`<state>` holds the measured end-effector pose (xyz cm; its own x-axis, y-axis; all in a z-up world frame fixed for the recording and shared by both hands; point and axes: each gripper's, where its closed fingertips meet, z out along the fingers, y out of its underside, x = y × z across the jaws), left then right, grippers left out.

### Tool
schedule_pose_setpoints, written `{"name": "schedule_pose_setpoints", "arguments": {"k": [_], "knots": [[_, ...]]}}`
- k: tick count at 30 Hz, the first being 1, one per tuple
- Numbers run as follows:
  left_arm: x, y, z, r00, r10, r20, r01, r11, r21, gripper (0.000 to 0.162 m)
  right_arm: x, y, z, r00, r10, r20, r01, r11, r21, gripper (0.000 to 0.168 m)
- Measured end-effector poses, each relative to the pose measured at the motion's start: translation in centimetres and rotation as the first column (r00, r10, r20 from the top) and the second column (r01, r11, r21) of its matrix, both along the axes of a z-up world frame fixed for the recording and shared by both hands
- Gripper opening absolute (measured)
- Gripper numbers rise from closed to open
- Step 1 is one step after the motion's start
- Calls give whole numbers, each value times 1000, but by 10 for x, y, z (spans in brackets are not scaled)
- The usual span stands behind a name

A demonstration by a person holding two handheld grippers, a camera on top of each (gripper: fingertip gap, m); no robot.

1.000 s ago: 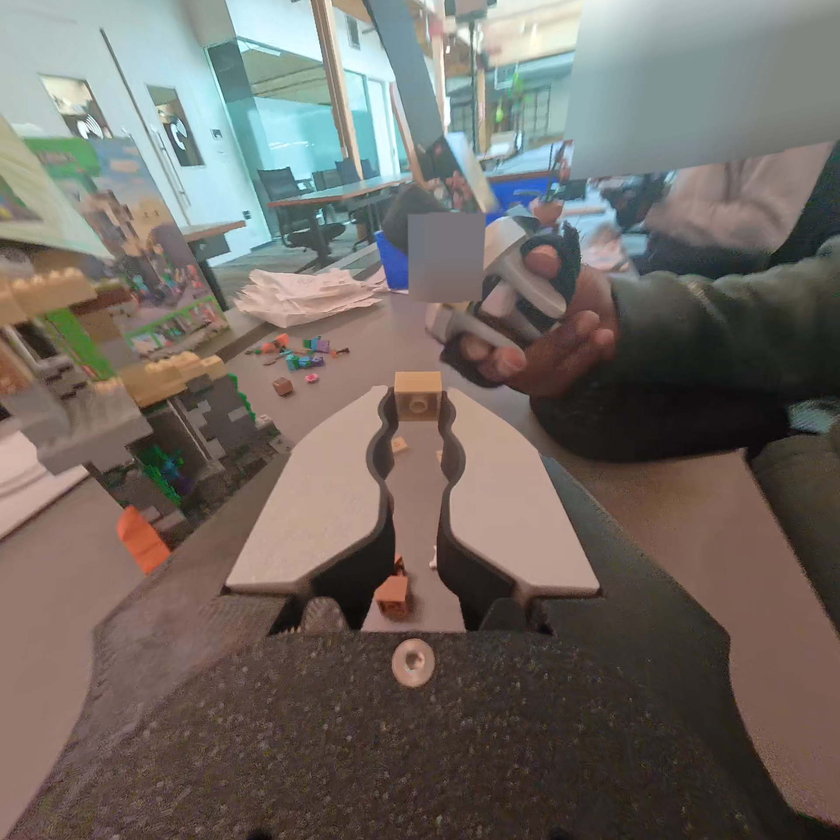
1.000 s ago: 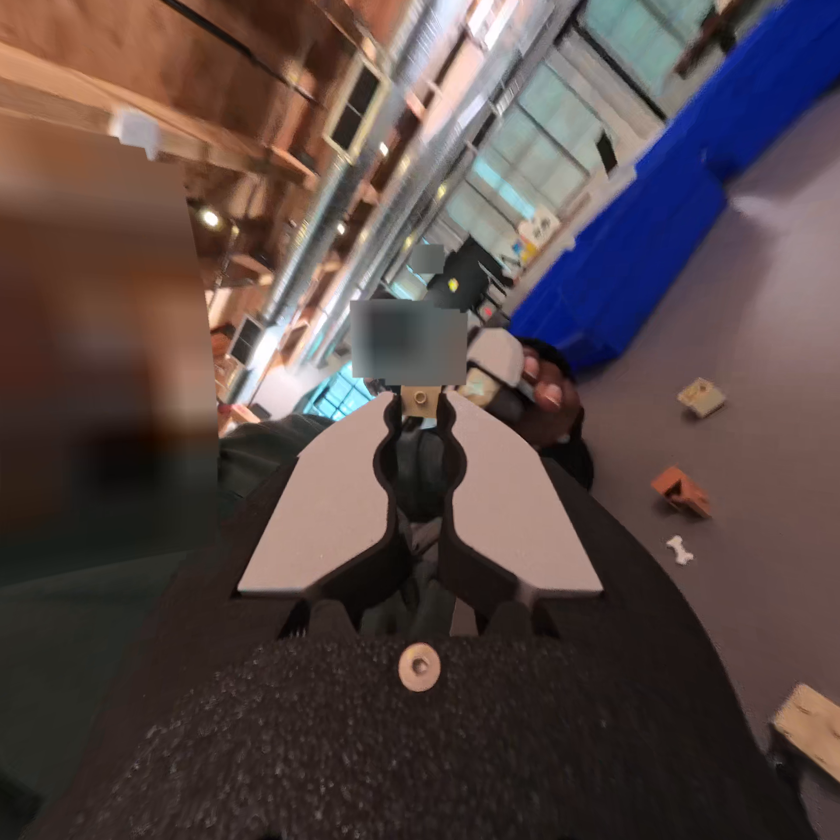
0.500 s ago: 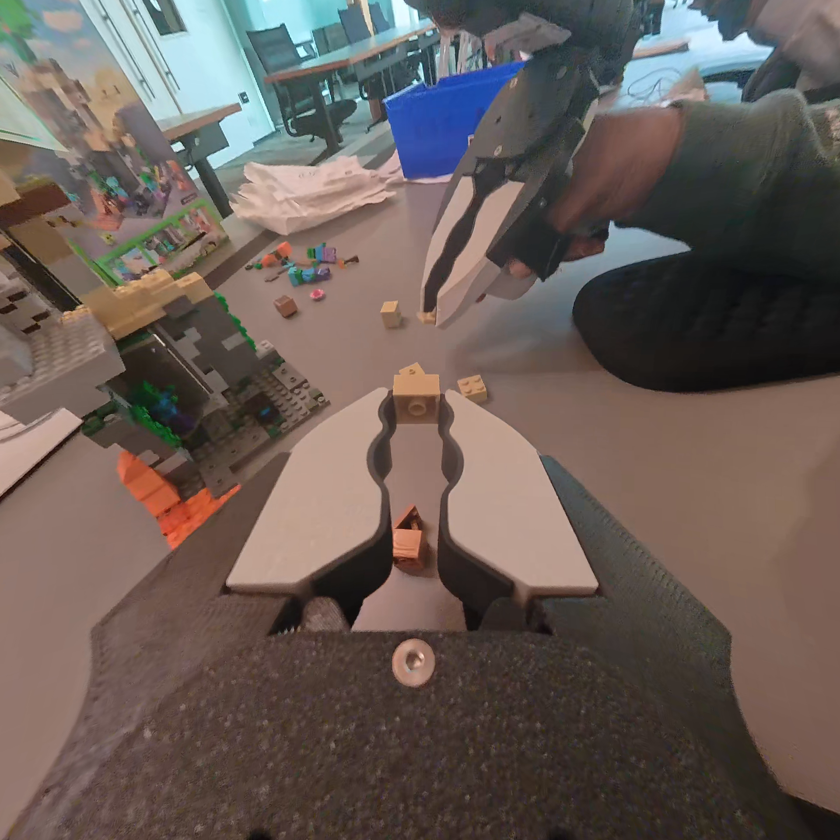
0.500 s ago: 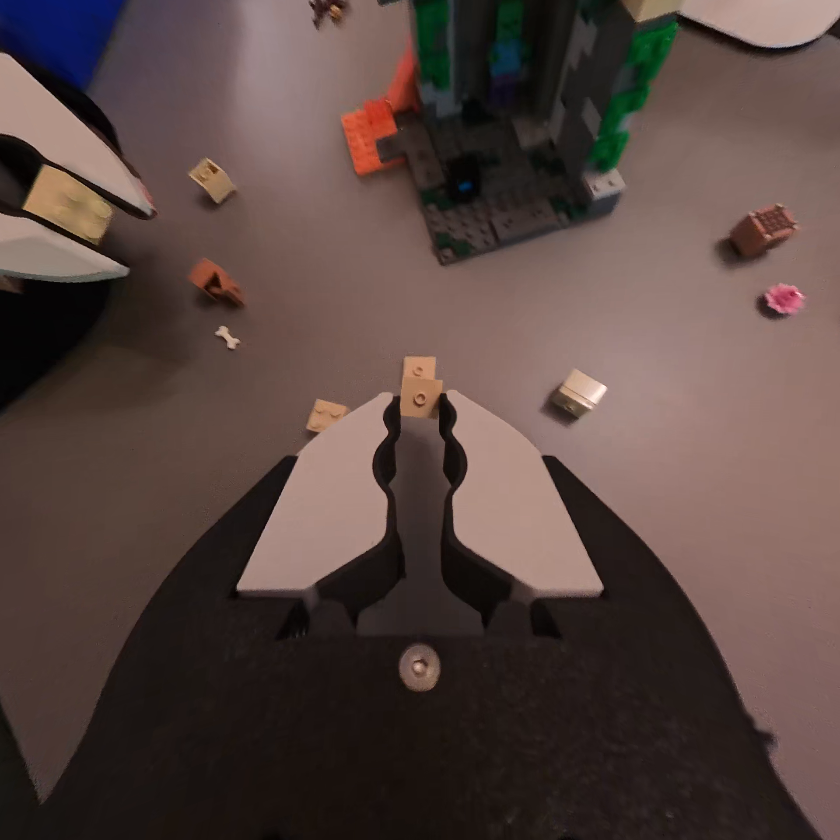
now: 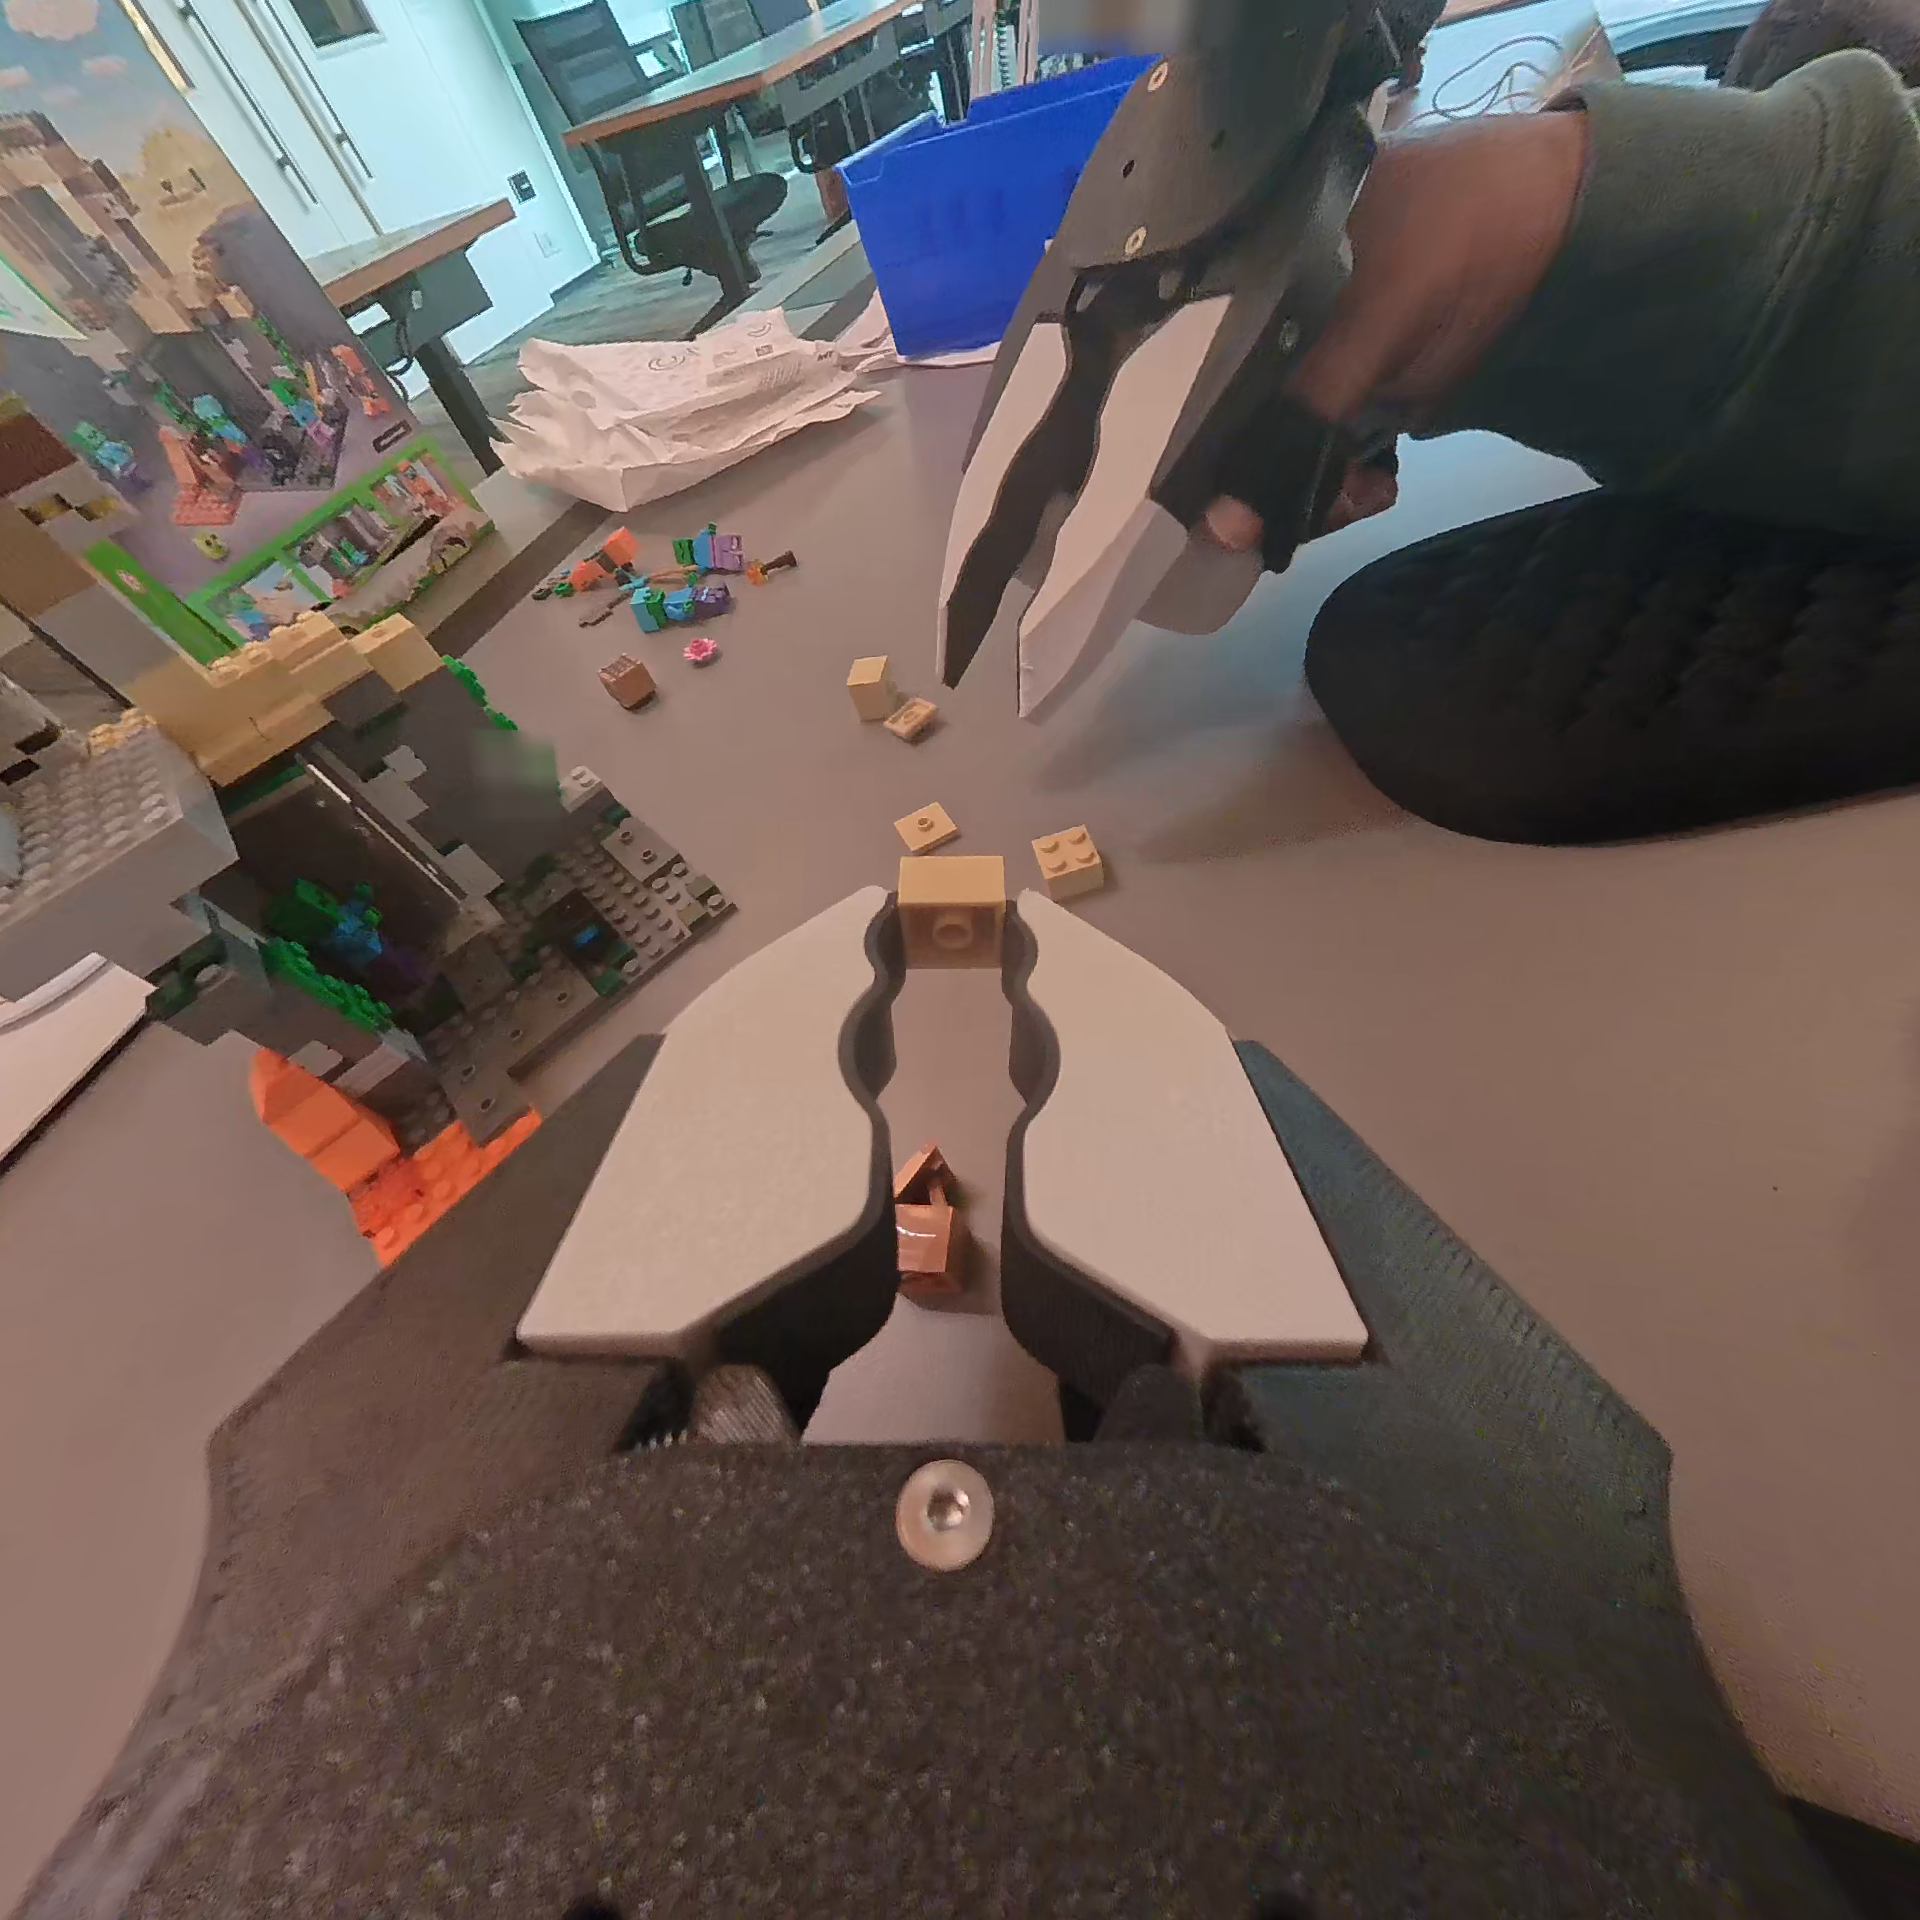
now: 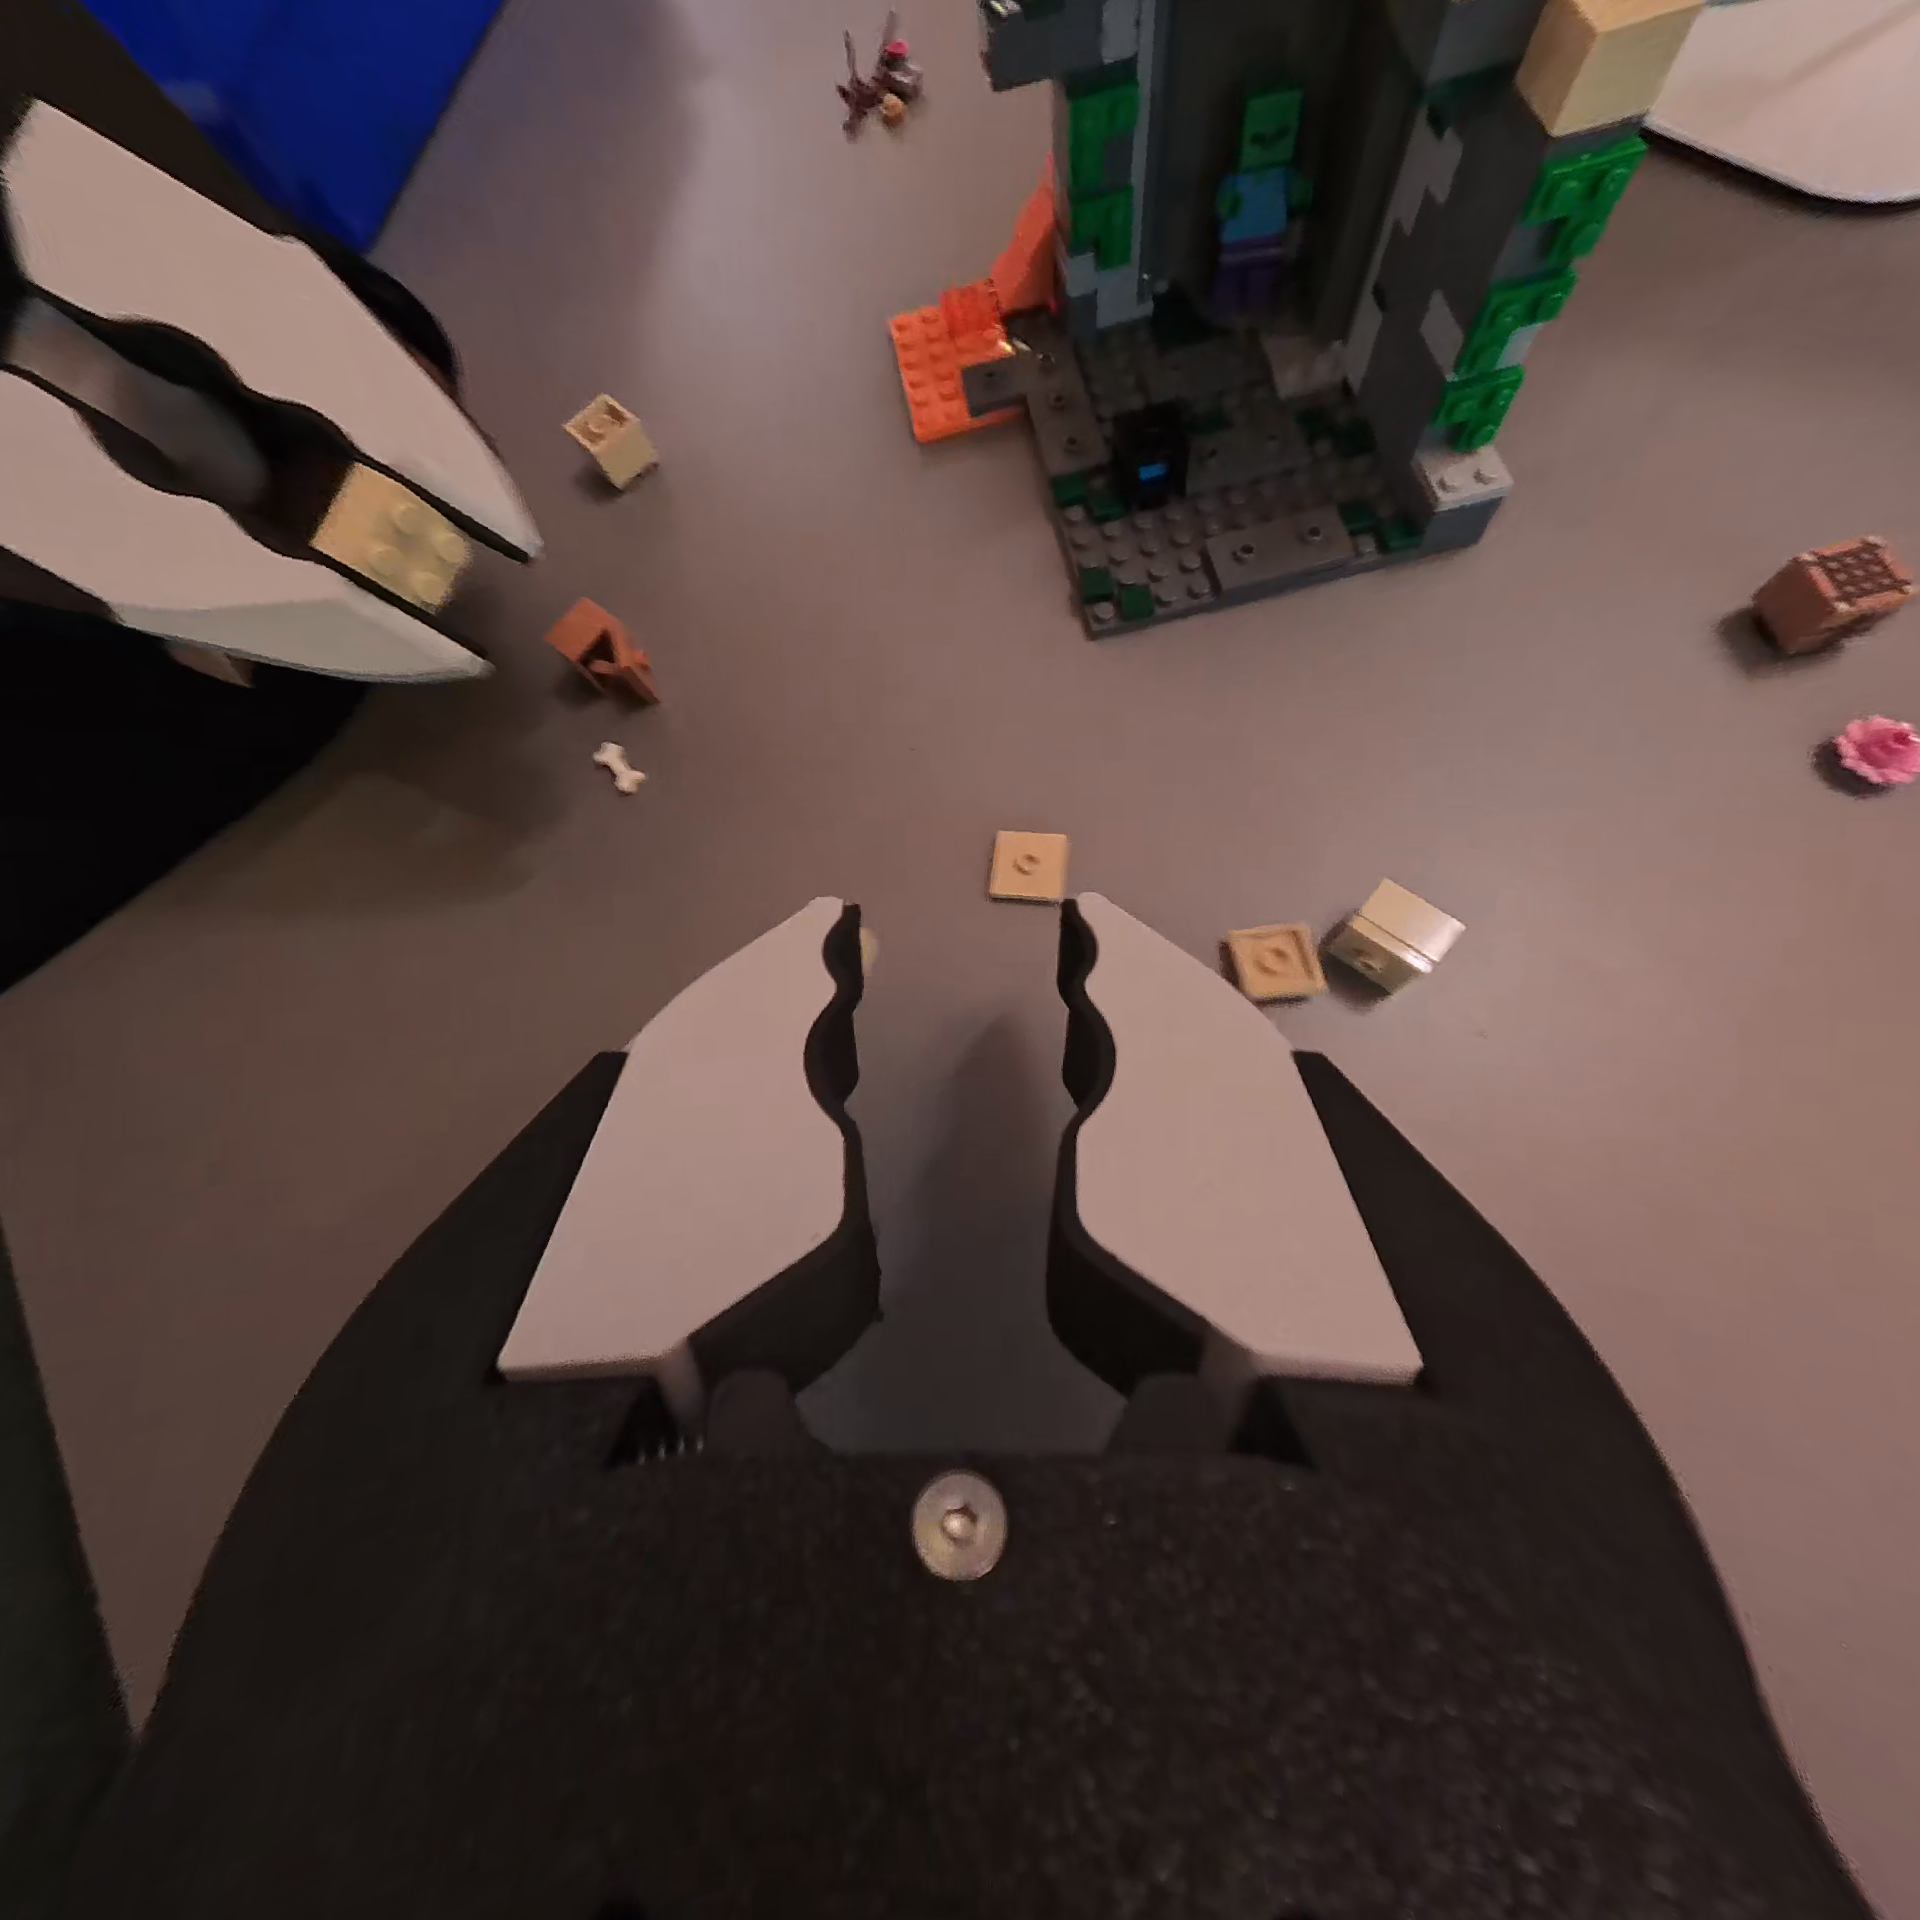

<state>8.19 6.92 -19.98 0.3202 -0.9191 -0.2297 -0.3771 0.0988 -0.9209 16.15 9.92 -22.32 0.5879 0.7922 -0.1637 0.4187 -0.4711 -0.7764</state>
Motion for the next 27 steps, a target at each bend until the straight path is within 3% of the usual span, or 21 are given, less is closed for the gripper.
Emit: {"name": "schedule_pose_setpoints", "arguments": {"k": [2,6,11,14,18,21,24,27], "knots": [[1,-2,1,1000,-12,0,12,1000,16,17,-21,-11,14,990,64,-128,-68,997,-26,35],[5,-7,0,999,-32,-20,34,997,73,17,-73,-45,42,887,156,-435,-252,952,-172,34],[7,-12,5,999,-33,-33,38,982,183,17,-99,-55,33,844,99,-527,-324,876,-356,37],[7,-9,7,999,-3,-45,14,968,249,17,-100,-54,39,811,66,-582,-346,856,-385,19],[4,-5,6,999,17,-39,-8,977,213,17,-90,-46,40,844,76,-531,-288,899,-330,19],[1,-1,5,999,37,-28,-32,985,168,17,-68,-27,43,904,67,-422,-165,966,-199,19],[-1,4,5,998,61,-13,-59,990,128,16,-29,2,21,990,-35,-133,28,998,-51,19],[-5,9,7,996,85,17,-86,993,83,15,3,16,-1,989,-117,95,114,993,35,19]]}}
